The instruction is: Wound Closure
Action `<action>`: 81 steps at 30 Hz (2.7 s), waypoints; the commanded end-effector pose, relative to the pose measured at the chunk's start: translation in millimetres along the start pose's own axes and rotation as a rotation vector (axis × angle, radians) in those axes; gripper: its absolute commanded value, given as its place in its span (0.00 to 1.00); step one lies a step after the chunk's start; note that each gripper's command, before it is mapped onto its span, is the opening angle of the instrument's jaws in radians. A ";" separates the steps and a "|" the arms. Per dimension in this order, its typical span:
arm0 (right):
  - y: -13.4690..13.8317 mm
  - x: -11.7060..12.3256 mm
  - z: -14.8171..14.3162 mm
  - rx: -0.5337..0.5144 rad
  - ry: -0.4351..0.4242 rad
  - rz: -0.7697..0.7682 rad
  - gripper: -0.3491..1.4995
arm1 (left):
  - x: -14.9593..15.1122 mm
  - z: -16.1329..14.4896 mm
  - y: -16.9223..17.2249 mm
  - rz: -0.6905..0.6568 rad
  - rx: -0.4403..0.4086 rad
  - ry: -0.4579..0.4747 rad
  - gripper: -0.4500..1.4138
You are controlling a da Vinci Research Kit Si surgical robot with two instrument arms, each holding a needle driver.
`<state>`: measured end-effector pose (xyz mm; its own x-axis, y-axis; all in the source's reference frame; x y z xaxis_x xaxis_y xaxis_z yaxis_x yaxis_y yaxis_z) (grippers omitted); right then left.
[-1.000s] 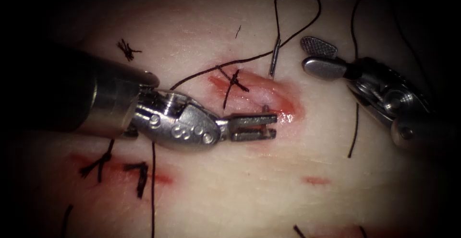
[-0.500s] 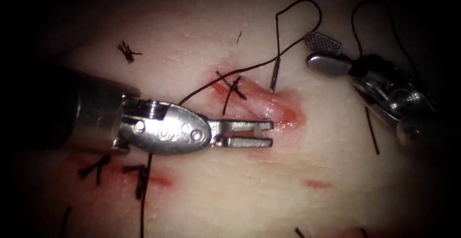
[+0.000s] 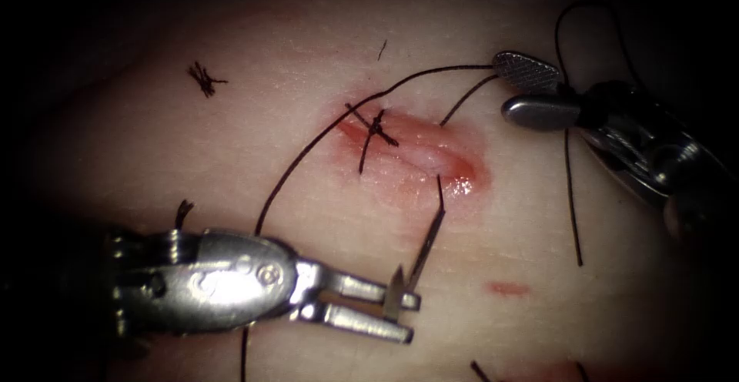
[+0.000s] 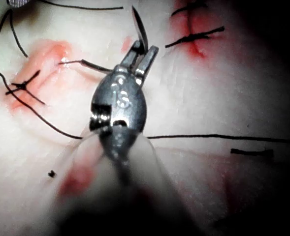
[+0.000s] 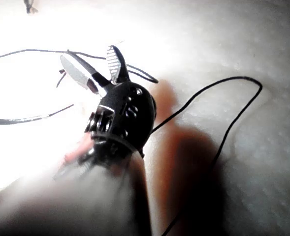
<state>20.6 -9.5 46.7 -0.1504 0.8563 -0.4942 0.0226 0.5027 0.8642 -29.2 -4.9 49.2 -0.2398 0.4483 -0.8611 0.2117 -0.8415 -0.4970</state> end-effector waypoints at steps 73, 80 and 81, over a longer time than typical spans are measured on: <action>-4.4 -1.5 6.0 -0.341 -0.083 0.706 0.91 | -1.9 3.0 -2.0 0.933 0.543 -0.335 0.00; -4.5 -1.8 6.0 -0.328 -0.082 0.705 0.32 | -1.9 3.1 -2.0 0.933 0.543 -0.336 0.00; -4.6 -1.9 5.9 -0.330 -0.088 0.704 0.05 | -1.9 3.1 -2.0 0.933 0.543 -0.336 0.00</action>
<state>25.8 -13.2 42.8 -0.1175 0.9740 0.1939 -0.2399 -0.2173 0.9462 -31.7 -4.9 51.6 -0.4649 -0.4581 -0.7576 0.0208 -0.8611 0.5080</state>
